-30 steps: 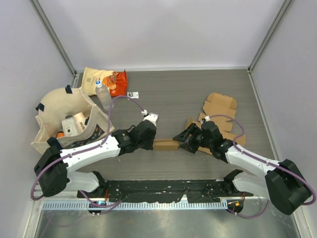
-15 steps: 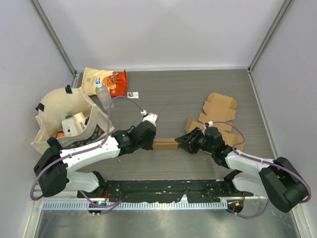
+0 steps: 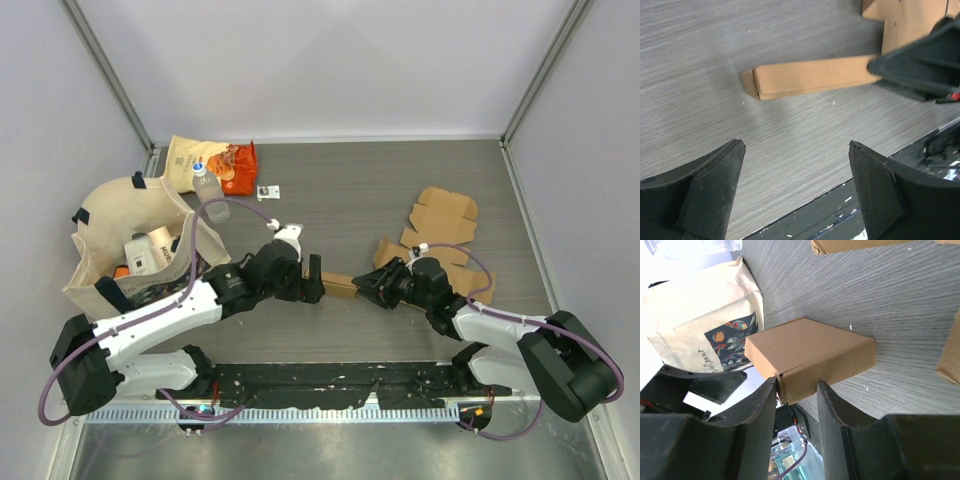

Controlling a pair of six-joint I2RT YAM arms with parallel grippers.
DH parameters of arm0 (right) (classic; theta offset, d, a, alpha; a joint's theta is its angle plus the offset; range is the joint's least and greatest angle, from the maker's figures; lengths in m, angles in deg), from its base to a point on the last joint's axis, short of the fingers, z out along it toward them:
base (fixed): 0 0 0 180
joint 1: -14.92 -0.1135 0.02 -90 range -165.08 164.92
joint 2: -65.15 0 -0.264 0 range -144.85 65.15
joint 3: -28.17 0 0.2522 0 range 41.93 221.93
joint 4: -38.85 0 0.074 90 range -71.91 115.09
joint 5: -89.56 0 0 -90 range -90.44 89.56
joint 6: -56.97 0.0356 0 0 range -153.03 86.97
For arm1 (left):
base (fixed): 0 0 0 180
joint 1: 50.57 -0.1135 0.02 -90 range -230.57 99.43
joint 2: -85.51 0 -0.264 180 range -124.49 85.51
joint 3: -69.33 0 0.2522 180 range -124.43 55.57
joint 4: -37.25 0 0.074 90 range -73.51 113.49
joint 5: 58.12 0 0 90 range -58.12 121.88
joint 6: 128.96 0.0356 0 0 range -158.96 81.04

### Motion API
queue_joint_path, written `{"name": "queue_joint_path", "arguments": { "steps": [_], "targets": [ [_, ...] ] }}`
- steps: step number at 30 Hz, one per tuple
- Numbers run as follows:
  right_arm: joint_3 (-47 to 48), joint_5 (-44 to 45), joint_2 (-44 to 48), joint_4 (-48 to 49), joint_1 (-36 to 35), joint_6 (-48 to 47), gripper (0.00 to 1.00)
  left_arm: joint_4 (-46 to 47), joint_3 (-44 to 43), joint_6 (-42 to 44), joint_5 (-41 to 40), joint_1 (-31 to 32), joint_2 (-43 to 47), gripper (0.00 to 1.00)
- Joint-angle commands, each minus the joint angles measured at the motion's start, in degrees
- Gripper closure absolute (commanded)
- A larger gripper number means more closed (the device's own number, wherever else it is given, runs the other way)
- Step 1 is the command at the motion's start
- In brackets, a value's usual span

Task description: Fold the paper box

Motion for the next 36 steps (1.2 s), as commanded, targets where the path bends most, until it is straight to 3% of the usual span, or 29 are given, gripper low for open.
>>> {"name": "queue_joint_path", "arguments": {
  "steps": [1,11,16,21,23,27,30,36],
  "targets": [
    [-1.05,3.84,-1.2,-4.99,0.0,-4.21,0.68,-0.6,-2.28,-6.67,5.55,-6.21,0.94,0.08],
    [0.18,2.43,-1.29,-5.34,-0.09,-7.28,0.68,16.19,3.26,-7.9,24.62,-21.77,-4.24,0.18],
    [-0.17,2.16,-0.85,-4.37,-0.09,-7.9,0.68,20.94,4.66,-7.29,30.87,-24.59,-7.84,0.38],
    [0.01,0.5,-2.07,-3.14,0.0,-8.6,0.68,22.62,5.98,-5.28,31.49,-26.53,-10.92,0.58],
    [-0.08,0.06,-2.6,-2.79,0.0,-8.87,0.68,22.79,6.25,-5.1,32.28,-26.62,-12.24,0.59],
    [-0.69,-0.03,-4.71,-1.48,0.0,-9.74,0.68,25.17,9.41,-5.36,32.46,-26.62,-13.47,0.72],
    [-1.57,-0.21,-6.38,-0.25,0.17,-11.32,0.73,25.17,11.87,-5.18,30.97,-26.62,-14.09,0.82],
    [0.09,-1.7,-9.46,-2.17,0.26,-18.34,0.96,24.29,14.25,-3.25,29.3,-26.62,-13.04,0.91]
  ]
}}
